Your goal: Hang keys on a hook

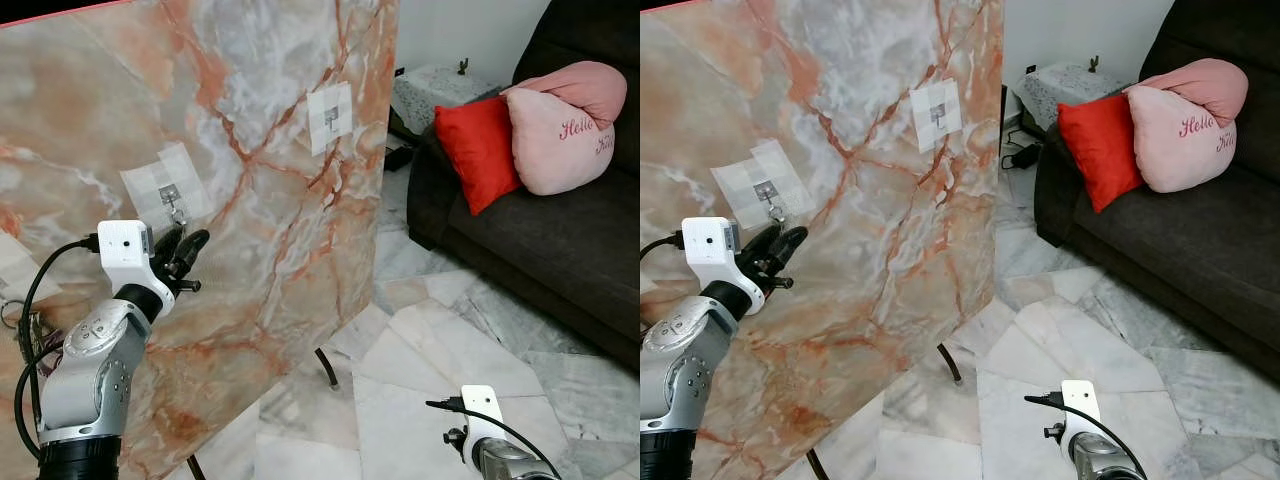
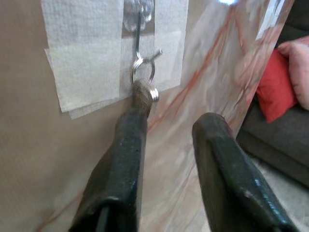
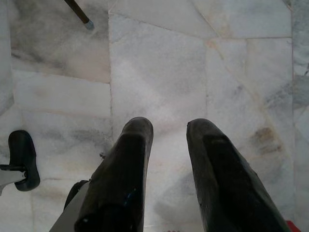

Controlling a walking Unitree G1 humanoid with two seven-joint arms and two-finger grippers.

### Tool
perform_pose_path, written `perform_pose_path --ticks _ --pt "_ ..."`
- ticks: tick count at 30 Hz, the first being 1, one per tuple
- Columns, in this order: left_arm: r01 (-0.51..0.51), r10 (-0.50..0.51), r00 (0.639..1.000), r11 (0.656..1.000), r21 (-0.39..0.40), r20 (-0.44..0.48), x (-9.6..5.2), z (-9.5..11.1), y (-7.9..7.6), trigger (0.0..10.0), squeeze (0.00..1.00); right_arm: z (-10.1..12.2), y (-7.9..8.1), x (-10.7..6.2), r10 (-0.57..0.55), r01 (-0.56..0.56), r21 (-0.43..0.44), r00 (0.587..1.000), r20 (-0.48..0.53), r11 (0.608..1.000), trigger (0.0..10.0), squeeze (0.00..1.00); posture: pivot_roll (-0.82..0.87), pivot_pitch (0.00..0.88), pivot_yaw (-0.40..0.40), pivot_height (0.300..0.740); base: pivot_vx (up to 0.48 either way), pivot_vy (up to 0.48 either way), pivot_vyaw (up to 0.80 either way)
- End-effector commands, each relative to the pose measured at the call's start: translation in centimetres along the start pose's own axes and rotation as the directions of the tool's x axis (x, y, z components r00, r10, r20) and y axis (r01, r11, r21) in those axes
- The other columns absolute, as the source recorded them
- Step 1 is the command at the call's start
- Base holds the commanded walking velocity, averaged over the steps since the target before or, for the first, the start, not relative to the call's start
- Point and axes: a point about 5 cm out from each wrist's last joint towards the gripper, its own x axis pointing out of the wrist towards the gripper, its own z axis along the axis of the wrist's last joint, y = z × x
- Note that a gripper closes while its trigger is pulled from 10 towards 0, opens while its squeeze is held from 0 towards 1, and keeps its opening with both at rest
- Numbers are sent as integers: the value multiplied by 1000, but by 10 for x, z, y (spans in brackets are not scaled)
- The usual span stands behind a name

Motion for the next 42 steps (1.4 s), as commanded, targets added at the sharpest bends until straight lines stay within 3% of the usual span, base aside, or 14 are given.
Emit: perform_pose_path --ticks 1,7,9,10,11,12,15,18,22,23,24,33,38,42 --pt "6 -6 1000 1000 30 -23 -4 -7 0 10000 1000 3 -1 0 -3 3 -8 1000 4 1000 10000 0 -26 6 -25 740 0 0 0" --pt "45 -44 997 999 20 -62 -15 -20 2 10000 1000 3 -1 0 -2 2 -9 1000 3 1000 10000 0 -26 6 -25 740 0 0 0" --pt "60 -49 982 997 53 -180 -30 -46 8 10000 988 3 0 0 -1 1 -8 1000 0 1000 10000 0 -20 8 -24 740 0 0 0" --pt "60 -49 982 997 53 -180 -30 -46 8 10000 988 3 0 0 -1 1 -8 1000 0 1000 10000 0 -20 8 -24 740 0 0 0" --pt "68 -53 972 996 54 -230 -36 -59 9 10000 553 3 0 0 1 -1 -4 1000 0 1000 10000 0 -20 8 -24 740 0 0 0" --pt "74 -55 962 995 59 -266 -39 -68 10 10000 0 2 0 0 1 -1 -1 1000 -1 1000 10000 0 -20 8 -24 740 0 0 0" --pt "89 -59 942 993 77 -331 -45 -85 10 10000 0 2 0 0 3 -3 0 1000 -1 1000 10000 0 -16 9 -21 740 0 0 0" --pt "147 -50 837 980 137 -545 -58 -132 9 10000 0 3 0 0 5 -5 0 1000 0 1000 10000 0 -11 9 -22 740 0 0 0" --pt "127 62 732 966 225 -679 -66 -170 14 10000 0 3 1 0 9 -9 3 1000 1 1000 10000 0 -22 5 -18 740 0 0 0" --pt "179 60 688 952 248 -724 -70 -188 9 10000 0 3 2 0 7 -7 9 1000 3 1000 10000 0 -25 0 -11 740 0 0 0" --pt "178 62 672 954 242 -738 -73 -195 7 10000 0 3 2 0 6 -7 10 1000 3 1000 10000 0 -28 0 -8 740 0 0 0" --pt "81 97 623 979 188 -776 -77 -222 -7 10000 0 4 5 0 5 -6 28 1000 14 1000 10000 0 -37 0 8 740 0 0 0" --pt "11 164 536 979 202 -828 -102 -241 -7 10000 0 4 7 1 4 -5 47 1000 17 999 10000 0 -64 0 27 740 0 0 0" --pt "-30 195 512 977 210 -837 -111 -246 -4 10000 0 3 7 1 -2 2 44 1000 5 999 10000 0 -70 0 29 740 0 0 0"
